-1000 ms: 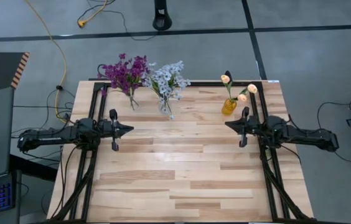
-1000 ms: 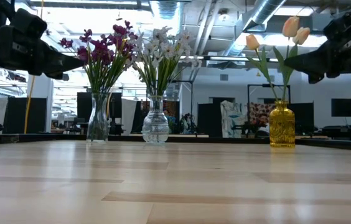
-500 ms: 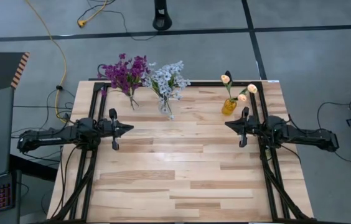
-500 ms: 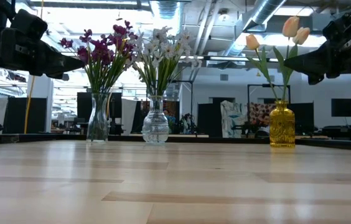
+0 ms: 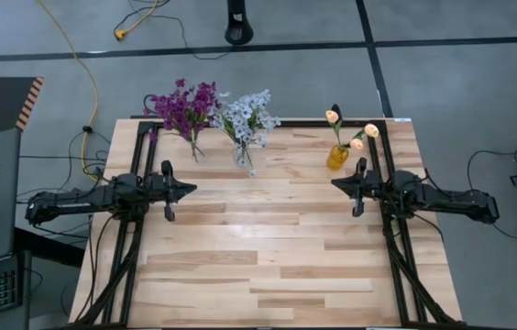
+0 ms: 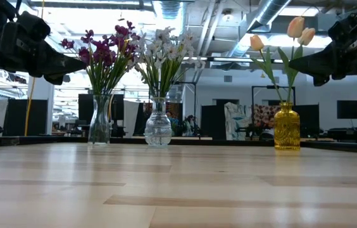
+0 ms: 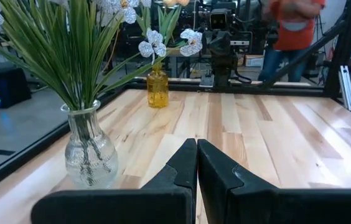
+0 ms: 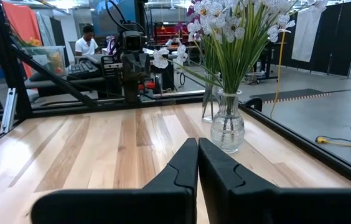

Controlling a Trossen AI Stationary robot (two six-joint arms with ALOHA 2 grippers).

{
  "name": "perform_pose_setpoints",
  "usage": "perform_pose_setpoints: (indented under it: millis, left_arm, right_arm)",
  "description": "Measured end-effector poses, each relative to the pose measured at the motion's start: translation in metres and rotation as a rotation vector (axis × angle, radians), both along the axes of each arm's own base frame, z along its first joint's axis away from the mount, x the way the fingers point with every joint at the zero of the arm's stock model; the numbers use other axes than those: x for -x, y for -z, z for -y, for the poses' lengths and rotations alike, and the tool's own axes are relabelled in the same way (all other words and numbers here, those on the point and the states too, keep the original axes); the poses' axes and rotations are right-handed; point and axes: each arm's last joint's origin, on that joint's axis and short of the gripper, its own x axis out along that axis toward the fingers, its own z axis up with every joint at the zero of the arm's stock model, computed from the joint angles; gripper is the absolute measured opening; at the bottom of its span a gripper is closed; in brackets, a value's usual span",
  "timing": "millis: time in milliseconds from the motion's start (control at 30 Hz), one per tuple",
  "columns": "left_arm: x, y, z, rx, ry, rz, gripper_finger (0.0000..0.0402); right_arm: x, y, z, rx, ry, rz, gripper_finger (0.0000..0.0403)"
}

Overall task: Sort flowers into vase by color
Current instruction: Return to Home Position

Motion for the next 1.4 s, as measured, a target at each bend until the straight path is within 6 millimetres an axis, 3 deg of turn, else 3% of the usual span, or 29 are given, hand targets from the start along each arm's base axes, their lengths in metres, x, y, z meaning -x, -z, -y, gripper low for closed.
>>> perform_pose_setpoints:
  millis: [400,1400]
  left_arm:
    - [0.0049,-0.0079,0.0006,-0.004,0.001,0.097,0.0]
    - [0.0048,-0.0065,0.0006,-0.002,-0.007,0.081,0.0]
  right_arm:
    - [0.0,0.0001,0.0,0.0,0.0,0.0,0.0043]
    - [0.0,0.0,0.0,0.0,0.001,0.001,0.0043]
